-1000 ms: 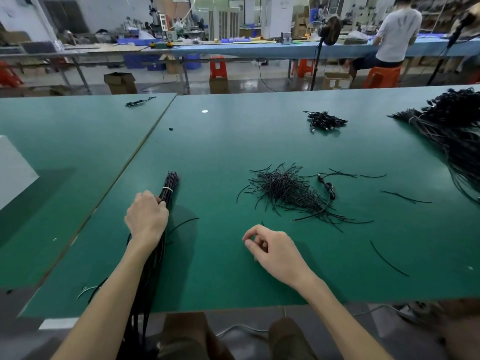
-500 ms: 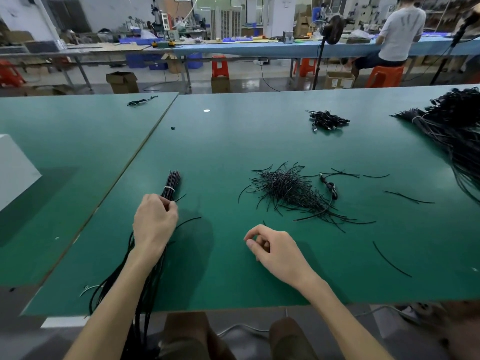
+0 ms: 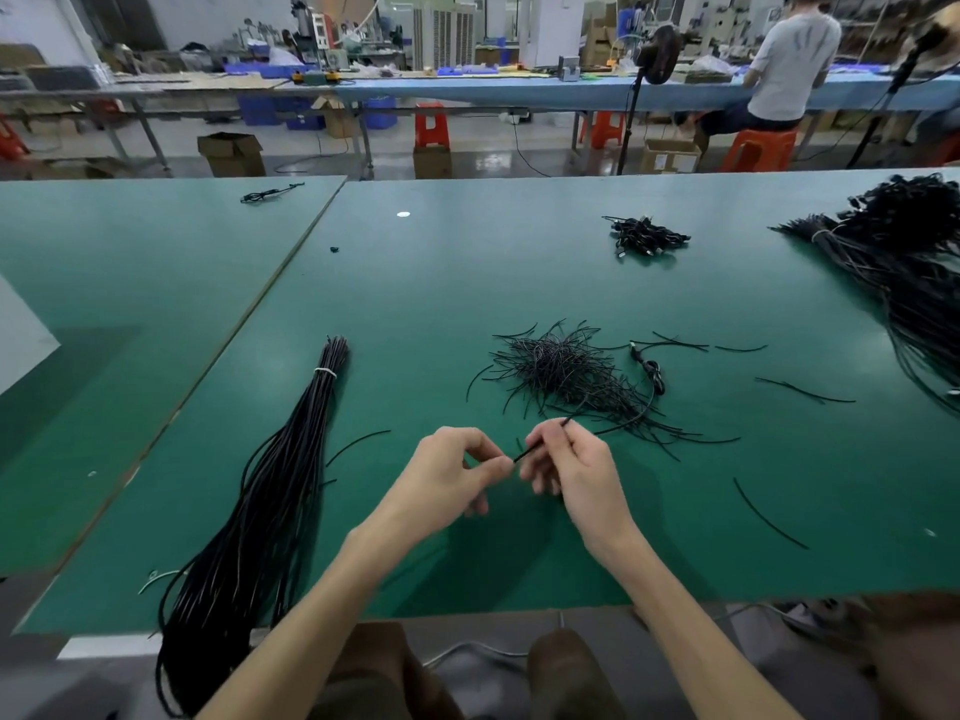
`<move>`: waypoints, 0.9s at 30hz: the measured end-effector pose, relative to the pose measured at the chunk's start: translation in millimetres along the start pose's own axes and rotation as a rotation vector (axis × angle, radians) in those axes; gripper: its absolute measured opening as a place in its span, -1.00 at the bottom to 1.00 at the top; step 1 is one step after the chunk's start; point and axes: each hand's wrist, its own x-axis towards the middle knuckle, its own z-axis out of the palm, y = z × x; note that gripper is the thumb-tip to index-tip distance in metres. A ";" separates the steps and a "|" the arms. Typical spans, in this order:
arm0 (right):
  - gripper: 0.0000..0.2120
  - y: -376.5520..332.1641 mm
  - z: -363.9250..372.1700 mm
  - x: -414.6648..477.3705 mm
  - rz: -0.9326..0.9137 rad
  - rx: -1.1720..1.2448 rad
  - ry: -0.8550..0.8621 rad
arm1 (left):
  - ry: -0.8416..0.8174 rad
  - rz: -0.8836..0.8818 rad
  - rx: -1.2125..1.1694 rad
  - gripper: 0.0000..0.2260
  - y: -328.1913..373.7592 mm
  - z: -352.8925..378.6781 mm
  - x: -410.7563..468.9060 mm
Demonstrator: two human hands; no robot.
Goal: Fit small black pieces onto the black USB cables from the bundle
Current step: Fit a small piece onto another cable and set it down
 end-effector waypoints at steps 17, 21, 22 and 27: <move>-0.61 -3.1 7.2 -3.5 -0.020 -0.154 -0.328 | -0.103 0.100 -0.647 -0.78 17.3 -21.5 46.2; -0.74 -3.7 4.3 -3.6 0.002 -0.152 -0.336 | -0.001 0.085 -0.641 -0.87 37.3 -2.1 69.1; -0.74 -3.7 4.1 -3.4 0.006 -0.151 -0.323 | 0.012 0.081 -0.624 -0.86 38.6 2.6 73.0; -0.69 -2.6 -0.9 -2.4 0.079 0.073 -0.040 | -0.172 0.015 -0.484 -0.76 23.9 9.6 74.6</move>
